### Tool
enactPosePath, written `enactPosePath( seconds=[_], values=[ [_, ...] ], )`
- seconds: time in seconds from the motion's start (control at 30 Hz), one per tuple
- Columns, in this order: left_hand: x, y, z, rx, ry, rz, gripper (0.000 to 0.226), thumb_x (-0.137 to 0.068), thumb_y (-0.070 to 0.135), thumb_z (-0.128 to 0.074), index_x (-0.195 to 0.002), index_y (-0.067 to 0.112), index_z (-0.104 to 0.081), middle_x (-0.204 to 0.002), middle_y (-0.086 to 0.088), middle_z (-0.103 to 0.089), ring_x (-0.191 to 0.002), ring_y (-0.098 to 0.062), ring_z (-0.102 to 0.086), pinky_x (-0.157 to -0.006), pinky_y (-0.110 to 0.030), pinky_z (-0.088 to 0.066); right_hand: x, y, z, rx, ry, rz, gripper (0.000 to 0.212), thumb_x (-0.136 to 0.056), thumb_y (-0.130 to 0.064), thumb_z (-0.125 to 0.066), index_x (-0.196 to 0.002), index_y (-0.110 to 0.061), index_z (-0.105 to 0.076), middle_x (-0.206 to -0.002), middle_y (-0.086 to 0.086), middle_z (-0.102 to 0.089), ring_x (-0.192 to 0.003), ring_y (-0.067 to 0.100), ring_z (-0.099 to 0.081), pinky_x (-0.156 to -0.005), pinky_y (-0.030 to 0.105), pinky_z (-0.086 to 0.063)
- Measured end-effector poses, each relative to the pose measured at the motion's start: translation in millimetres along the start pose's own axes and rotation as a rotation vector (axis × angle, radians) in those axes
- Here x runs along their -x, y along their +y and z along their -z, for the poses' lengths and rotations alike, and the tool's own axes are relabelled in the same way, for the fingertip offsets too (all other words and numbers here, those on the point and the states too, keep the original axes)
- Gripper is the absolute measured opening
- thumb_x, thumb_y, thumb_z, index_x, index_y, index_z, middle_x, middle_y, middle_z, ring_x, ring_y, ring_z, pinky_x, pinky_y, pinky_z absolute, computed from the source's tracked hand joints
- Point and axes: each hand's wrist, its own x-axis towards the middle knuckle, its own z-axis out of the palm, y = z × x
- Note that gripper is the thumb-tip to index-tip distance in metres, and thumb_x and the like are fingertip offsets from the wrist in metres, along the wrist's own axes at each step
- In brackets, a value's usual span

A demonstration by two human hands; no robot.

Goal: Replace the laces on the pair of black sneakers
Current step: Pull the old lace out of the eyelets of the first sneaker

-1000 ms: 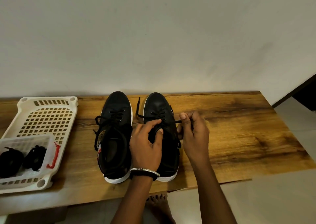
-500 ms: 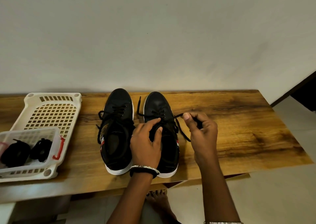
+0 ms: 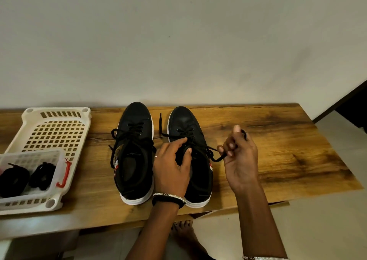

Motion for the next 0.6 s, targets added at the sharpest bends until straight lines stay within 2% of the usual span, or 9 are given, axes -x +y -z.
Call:
enactPosePath(
  seconds=[0.03, 0.07, 0.1, 0.17, 0.2, 0.27, 0.37, 0.47, 0.6],
  values=[
    [-0.8, -0.2, -1.1, -0.004, -0.002, -0.004, 0.027, -0.089, 0.02, -0.07, -0.116, 0.023, -0.071, -0.106, 0.005, -0.065, -0.099, -0.011, -0.063, -0.086, -0.037, -0.056, -8.1, -11.2, -8.2, 0.121, -0.014, 0.06, 0.039, -0.07, -0.037, -0.089, -0.089, -0.016, -0.062, -0.076, -0.005, -0.055, -0.059, 0.005, -0.05, -0.061, 0.028, -0.047],
    [-1.6, 0.2, -1.9, -0.009, -0.006, -0.009, 0.027, -0.089, 0.021, -0.07, -0.116, 0.023, -0.071, -0.106, 0.006, -0.065, -0.099, -0.012, -0.062, -0.086, -0.037, -0.055, 2.2, -1.0, -9.7, 0.371, -0.026, 0.134, 0.021, -0.081, -0.023, -0.083, -0.092, -0.017, -0.066, -0.076, -0.006, -0.056, -0.062, 0.007, -0.05, -0.062, 0.029, -0.047],
    [-2.7, 0.2, -2.9, -0.016, -0.012, -0.015, 0.027, -0.09, 0.021, -0.069, -0.117, 0.024, -0.071, -0.106, 0.006, -0.064, -0.099, -0.012, -0.062, -0.085, -0.037, -0.055, -1.1, -0.8, -12.8, 0.576, -0.075, 0.234, 0.013, -0.086, -0.014, -0.078, -0.094, -0.018, -0.07, -0.076, -0.007, -0.056, -0.064, 0.006, -0.051, -0.064, 0.026, -0.046],
    [-5.1, -0.1, -3.8, -0.031, -0.023, -0.025, 0.028, -0.09, 0.022, -0.068, -0.118, 0.025, -0.07, -0.105, 0.006, -0.062, -0.099, -0.012, -0.061, -0.084, -0.036, -0.055, 5.8, 11.5, -11.8, 0.937, -0.191, 0.416, 0.015, -0.085, -0.008, -0.077, -0.094, -0.019, -0.073, -0.079, -0.011, -0.055, -0.068, 0.001, -0.052, -0.065, 0.011, -0.042],
    [-6.5, -0.6, -4.5, -0.038, -0.028, -0.029, 0.029, -0.09, 0.022, -0.068, -0.118, 0.025, -0.07, -0.105, 0.006, -0.061, -0.098, -0.012, -0.06, -0.083, -0.036, -0.055, 2.1, 11.4, -14.0, 1.032, -0.193, 0.474, 0.014, -0.083, -0.007, -0.077, -0.093, -0.017, -0.074, -0.082, -0.01, -0.055, -0.072, -0.001, -0.054, -0.064, 0.007, -0.041],
    [-8.6, -1.1, -5.1, -0.043, -0.032, -0.039, 0.029, -0.09, 0.021, -0.068, -0.118, 0.025, -0.07, -0.104, 0.005, -0.061, -0.096, -0.013, -0.06, -0.082, -0.035, -0.054, -6.6, 10.9, -14.0, 1.16, -0.183, 0.553, 0.01, -0.082, -0.01, -0.078, -0.089, -0.016, -0.075, -0.086, -0.008, -0.054, -0.078, 0.0, -0.053, -0.066, 0.007, -0.04],
    [-10.5, -0.5, -7.3, -0.052, -0.025, -0.045, 0.029, -0.09, 0.021, -0.068, -0.119, 0.025, -0.07, -0.103, 0.005, -0.061, -0.096, -0.012, -0.06, -0.082, -0.03, -0.053, -8.8, 17.7, -8.7, 1.292, -0.153, 0.599, 0.007, -0.086, -0.016, -0.078, -0.086, -0.015, -0.072, -0.09, -0.004, -0.053, -0.084, 0.013, -0.053, -0.068, 0.023, -0.048],
    [-10.8, 1.3, -9.0, -0.076, -0.028, -0.037, 0.03, -0.09, 0.023, -0.066, -0.119, 0.027, -0.07, -0.105, 0.005, -0.062, -0.097, -0.011, -0.059, -0.079, -0.021, -0.048, -11.3, 20.0, -7.0, 1.312, -0.084, 0.694, 0.01, -0.09, -0.015, -0.073, -0.085, -0.013, -0.065, -0.092, -0.005, -0.053, -0.087, 0.018, -0.052, -0.07, 0.013, -0.033],
    [-11.3, 0.8, -10.4, -0.087, -0.021, -0.04, 0.03, -0.09, 0.022, -0.066, -0.119, 0.026, -0.07, -0.105, 0.005, -0.062, -0.098, -0.01, -0.059, -0.08, -0.02, -0.048, -6.7, 31.2, -15.2, 1.276, 0.079, 0.851, 0.014, -0.098, -0.018, -0.062, -0.088, -0.009, -0.06, -0.09, 0.002, -0.057, -0.083, 0.014, -0.044, -0.071, 0.024, -0.034]
  ],
)
